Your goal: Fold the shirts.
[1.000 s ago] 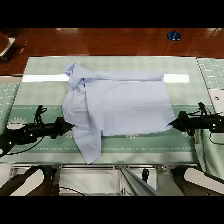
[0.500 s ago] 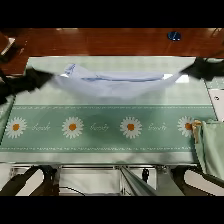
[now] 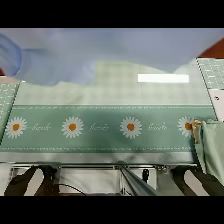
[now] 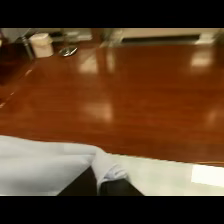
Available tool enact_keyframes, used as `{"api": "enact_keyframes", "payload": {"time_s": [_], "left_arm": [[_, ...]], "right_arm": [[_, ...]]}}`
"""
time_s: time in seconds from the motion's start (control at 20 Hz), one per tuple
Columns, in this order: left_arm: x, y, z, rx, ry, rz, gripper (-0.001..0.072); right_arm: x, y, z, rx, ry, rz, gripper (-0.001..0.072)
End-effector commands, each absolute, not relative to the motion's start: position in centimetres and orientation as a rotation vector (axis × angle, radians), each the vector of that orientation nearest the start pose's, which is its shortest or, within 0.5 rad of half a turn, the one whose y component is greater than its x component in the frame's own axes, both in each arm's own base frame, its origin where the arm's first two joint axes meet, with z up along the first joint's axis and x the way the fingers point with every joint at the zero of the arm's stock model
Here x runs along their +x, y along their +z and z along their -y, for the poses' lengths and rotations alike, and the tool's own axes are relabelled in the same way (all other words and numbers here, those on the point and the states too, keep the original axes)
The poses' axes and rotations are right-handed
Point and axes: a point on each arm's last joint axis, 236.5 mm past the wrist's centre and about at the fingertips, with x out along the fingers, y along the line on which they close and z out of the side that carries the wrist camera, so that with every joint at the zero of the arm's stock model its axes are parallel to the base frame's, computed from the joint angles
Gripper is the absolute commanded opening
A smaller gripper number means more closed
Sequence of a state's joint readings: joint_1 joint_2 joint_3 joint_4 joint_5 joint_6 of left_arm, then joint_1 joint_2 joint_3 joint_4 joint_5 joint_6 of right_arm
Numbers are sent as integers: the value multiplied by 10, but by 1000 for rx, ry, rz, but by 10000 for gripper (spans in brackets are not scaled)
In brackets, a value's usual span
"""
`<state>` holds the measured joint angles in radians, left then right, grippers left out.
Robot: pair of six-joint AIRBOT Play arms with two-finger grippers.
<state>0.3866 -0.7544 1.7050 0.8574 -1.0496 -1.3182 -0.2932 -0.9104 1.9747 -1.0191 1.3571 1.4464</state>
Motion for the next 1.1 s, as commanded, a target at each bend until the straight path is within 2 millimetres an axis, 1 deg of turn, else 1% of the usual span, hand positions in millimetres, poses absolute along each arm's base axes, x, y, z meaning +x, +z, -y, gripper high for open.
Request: {"api": "enact_keyframes", "payload": {"time_s": [0.0, 0.05, 0.1, 0.15, 0.2, 0.25, 0.3, 0.35, 0.4, 0.5, 0.6, 0.65, 0.7, 0.8, 0.9, 1.0, 1.05], "left_arm": [[199, 518, 0, 66, 68, 108, 21], [181, 518, -7, 82, 129, 112, 21], [164, 517, -14, 90, 180, 117, 22], [153, 515, -15, 94, 200, 120, 22], [146, 511, -14, 94, 195, 113, 22], [145, 502, -10, 92, 171, 91, 22], [148, 492, -8, 81, 147, 63, 22], [156, 478, -8, 59, 130, 18, 22], [168, 459, -10, 48, 118, -46, 21], [199, 410, -17, -20, 112, -191, 22], [238, 348, -17, -101, 70, -359, 22], [259, 313, -14, -144, 40, -453, 22], [278, 282, -13, -185, 17, -529, 22], [321, 223, -11, -264, -16, -646, 22], [361, 176, -7, -294, -36, -718, 22], [404, 128, 6, -302, -63, -794, 22], [426, 102, 14, -303, -74, -826, 22]], "right_arm": [[217, 481, -32, 37, 113, -173, 23], [204, 482, -31, 32, 94, -166, 23], [195, 481, -29, 28, 74, -170, 23], [189, 477, -25, 28, 47, -184, 23], [186, 471, -19, 29, 20, -208, 22], [184, 466, -16, 35, 6, -228, 22], [187, 462, -16, 46, 8, -241, 22], [191, 457, -17, 52, 19, -256, 23], [198, 447, -18, 63, 31, -286, 23], [217, 417, -15, 99, 44, -372, 23], [247, 373, -20, 174, 97, -476, 23], [264, 347, -24, 208, 135, -521, 22], [281, 321, -24, 239, 153, -562, 23], [318, 260, -13, 294, 141, -657, 22], [359, 197, 0, 349, 130, -752, 22], [400, 151, -1, 425, 173, -820, 23], [425, 128, -4, 487, 199, -834, 23]]}}
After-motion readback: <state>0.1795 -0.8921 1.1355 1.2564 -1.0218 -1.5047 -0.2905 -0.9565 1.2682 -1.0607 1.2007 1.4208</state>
